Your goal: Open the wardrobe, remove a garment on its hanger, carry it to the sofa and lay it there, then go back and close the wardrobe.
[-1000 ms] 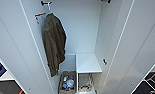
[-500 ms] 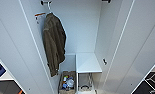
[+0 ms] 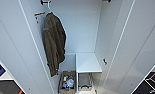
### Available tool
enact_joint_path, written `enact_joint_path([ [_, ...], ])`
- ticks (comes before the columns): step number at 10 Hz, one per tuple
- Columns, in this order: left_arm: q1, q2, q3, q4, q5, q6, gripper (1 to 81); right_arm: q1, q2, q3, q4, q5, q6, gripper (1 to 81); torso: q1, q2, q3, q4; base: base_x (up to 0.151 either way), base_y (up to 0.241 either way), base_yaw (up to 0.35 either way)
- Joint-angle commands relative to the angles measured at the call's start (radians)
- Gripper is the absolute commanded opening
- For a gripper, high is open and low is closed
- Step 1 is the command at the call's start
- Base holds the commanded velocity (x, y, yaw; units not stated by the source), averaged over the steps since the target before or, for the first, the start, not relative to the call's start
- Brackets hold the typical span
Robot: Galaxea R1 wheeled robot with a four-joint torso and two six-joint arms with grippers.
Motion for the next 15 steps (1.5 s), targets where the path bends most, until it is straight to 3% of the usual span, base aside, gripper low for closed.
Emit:
enact_joint_path([
  [1, -0.169, -0.011, 0.007, -0.007, 0.026, -0.066, 81.1, 0.206, -0.071, 0.05, 0.008, -0.078, 0.186, 81.1, 0.0, 0.0, 0.0, 0.0, 0.0, 0.0, 0.0],
  [5, -0.282, 0.123, 0.058, -0.007, 0.048, -0.143, 81.1, 0.262, -0.004, 0.262, 0.006, -0.078, 0.327, 81.1, 0.0, 0.001, 0.0, 0.0, 0.0, 0.0, 0.0],
  [8, -0.298, 0.307, 0.087, 0.01, 0.111, -0.142, 81.1, 0.234, 0.111, 0.432, -0.024, -0.081, 0.33, 81.1, 0.001, 0.001, -0.002, 0.0, 0.0, 0.0, 0.0],
  [11, -0.236, 0.558, 0.032, 0.138, 0.163, -0.139, 81.1, 0.17, 0.219, 0.526, -0.195, -0.07, 0.329, 81.1, 0.002, 0.001, -0.002, 0.0, 0.0, 0.0, 0.0],
  [13, -0.189, 0.722, -0.044, 0.216, 0.213, -0.13, 81.1, 0.131, 0.321, 0.486, -0.323, -0.079, 0.326, 81.1, 0.002, 0.002, -0.002, 0.0, 0.0, 0.0, 0.0],
  [15, -0.115, 0.761, -0.089, 0.295, 0.221, -0.128, 81.1, 0.049, 0.363, 0.414, -0.44, -0.082, 0.327, 81.1, 0.003, 0.002, -0.002, 0.0, 0.0, 0.0, 0.0],
])
